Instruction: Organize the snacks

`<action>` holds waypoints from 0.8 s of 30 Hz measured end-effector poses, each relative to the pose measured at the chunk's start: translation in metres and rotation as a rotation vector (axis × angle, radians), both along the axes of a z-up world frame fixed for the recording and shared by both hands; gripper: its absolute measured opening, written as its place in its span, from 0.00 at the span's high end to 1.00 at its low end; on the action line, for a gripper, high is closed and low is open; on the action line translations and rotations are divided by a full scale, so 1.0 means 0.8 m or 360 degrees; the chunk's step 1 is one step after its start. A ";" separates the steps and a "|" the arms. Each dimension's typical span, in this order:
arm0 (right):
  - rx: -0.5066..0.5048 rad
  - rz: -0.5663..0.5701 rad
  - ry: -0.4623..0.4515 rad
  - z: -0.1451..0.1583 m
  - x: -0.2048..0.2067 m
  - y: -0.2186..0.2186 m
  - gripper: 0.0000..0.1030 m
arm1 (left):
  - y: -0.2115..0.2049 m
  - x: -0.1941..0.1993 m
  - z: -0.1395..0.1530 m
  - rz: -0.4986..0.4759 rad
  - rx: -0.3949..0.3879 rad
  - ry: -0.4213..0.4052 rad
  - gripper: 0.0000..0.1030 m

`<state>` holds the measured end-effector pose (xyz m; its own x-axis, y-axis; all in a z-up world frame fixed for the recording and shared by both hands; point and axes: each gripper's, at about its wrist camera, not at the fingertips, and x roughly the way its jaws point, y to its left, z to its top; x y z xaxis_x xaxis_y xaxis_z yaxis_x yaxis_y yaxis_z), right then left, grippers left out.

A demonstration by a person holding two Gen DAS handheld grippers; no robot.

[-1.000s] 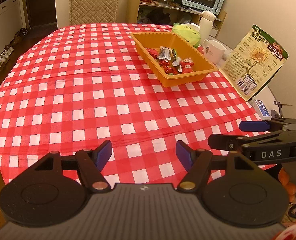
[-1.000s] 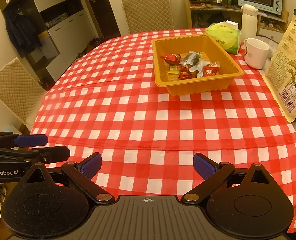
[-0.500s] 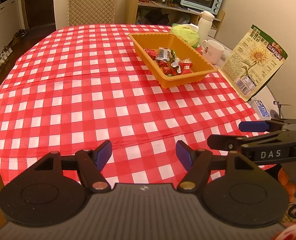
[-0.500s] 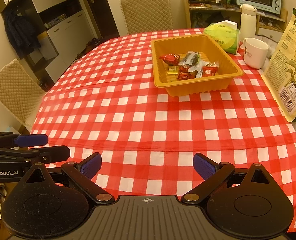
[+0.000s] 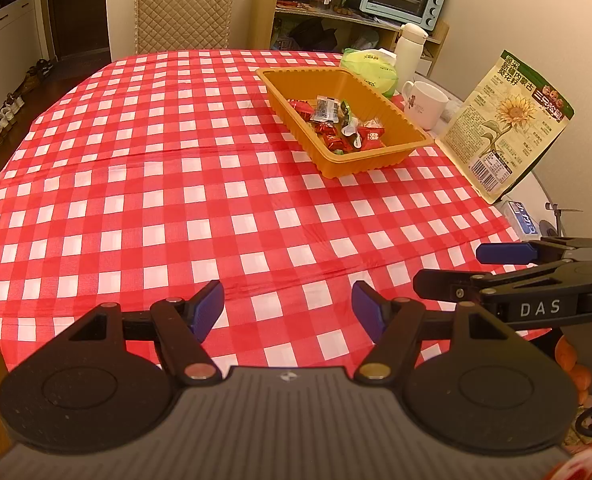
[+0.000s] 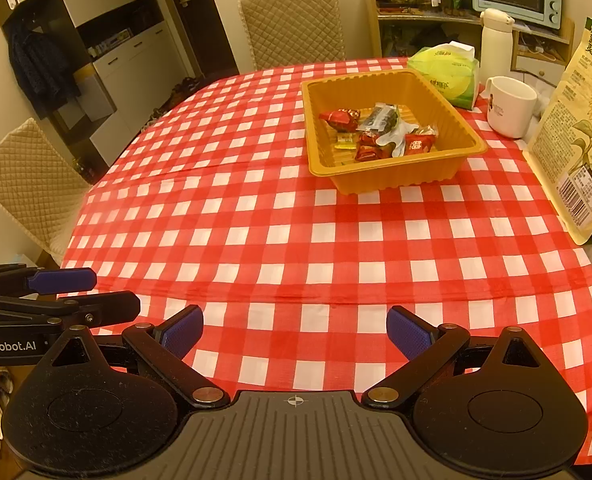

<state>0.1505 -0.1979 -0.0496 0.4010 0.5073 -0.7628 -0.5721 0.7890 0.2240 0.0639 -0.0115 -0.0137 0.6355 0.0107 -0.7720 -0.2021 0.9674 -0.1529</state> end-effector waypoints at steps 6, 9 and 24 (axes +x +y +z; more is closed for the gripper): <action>0.0000 0.0000 -0.0001 0.000 0.000 0.000 0.05 | 0.001 0.000 0.000 0.0000 0.0000 -0.0001 0.34; 0.0001 0.0000 0.0000 0.000 0.000 0.000 0.05 | 0.001 0.000 0.000 -0.0001 0.0001 -0.0001 0.34; -0.0001 -0.0004 0.0002 -0.001 0.001 0.002 0.05 | 0.000 0.005 0.003 -0.0008 0.0000 -0.0005 0.34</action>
<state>0.1516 -0.1966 -0.0501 0.4014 0.5061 -0.7634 -0.5701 0.7904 0.2242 0.0679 -0.0113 -0.0112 0.6378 0.0073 -0.7702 -0.1968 0.9683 -0.1537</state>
